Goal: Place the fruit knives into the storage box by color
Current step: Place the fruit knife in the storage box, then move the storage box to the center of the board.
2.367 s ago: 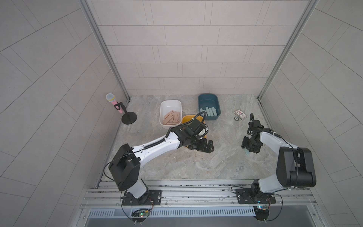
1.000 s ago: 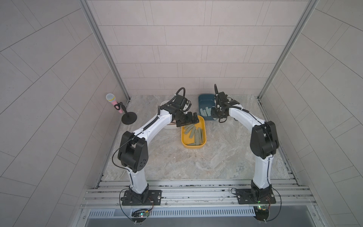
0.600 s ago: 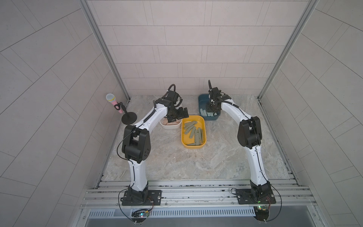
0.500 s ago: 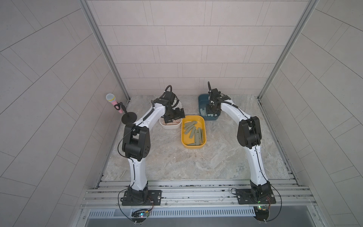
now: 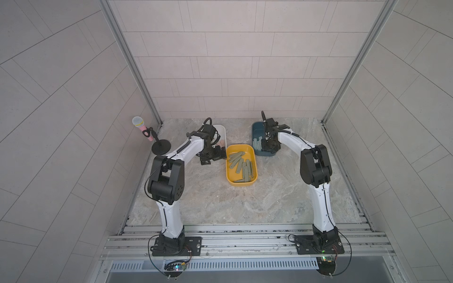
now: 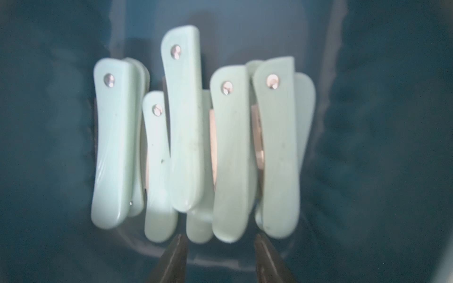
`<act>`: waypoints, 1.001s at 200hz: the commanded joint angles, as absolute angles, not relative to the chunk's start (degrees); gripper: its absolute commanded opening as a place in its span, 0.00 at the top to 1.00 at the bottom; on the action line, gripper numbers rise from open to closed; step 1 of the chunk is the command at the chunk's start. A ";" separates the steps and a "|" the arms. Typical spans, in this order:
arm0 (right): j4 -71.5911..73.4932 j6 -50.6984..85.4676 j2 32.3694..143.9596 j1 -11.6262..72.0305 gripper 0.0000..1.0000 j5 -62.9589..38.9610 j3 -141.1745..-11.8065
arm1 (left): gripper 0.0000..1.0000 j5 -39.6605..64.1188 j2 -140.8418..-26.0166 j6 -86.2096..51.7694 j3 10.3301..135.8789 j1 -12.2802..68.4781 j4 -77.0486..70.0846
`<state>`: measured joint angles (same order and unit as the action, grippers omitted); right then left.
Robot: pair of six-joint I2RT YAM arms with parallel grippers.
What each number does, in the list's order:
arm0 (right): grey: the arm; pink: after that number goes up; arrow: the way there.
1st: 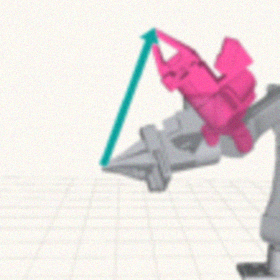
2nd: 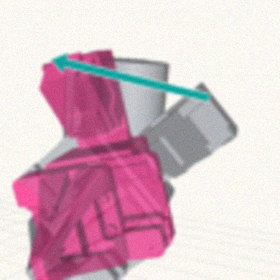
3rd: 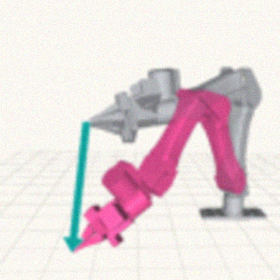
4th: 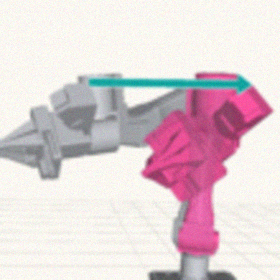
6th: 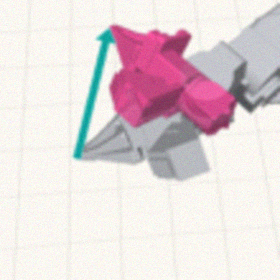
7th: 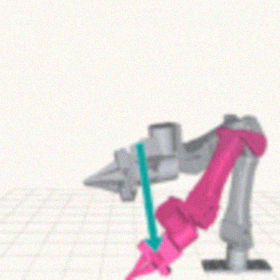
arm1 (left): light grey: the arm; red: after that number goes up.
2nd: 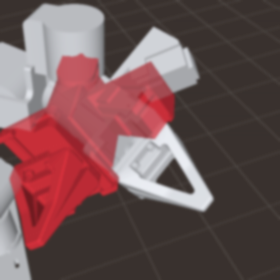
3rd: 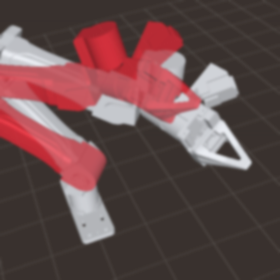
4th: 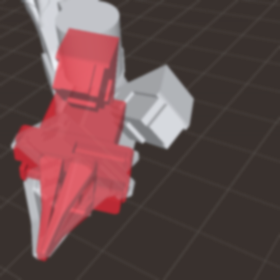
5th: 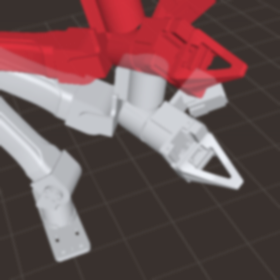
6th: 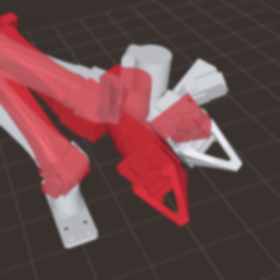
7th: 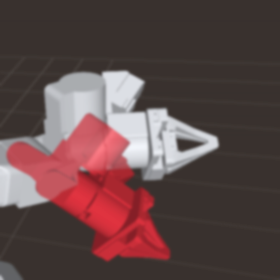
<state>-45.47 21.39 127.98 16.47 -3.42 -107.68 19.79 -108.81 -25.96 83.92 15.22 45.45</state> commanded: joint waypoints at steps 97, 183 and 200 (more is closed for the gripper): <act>-43.68 21.44 110.38 16.78 0.52 -0.99 -83.67 | 0.05 14.21 -105.98 -25.36 85.42 10.73 49.70; -41.93 21.80 99.03 18.66 0.52 -3.16 -69.52 | 0.11 8.18 -111.89 -22.81 89.72 8.52 52.19; -42.44 21.89 96.52 19.69 0.52 -3.59 -69.03 | 0.14 7.65 -114.01 -22.76 91.12 8.48 52.02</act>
<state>-40.91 21.45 100.79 18.31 -2.96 -69.76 10.00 -110.89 -24.27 88.92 8.69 49.93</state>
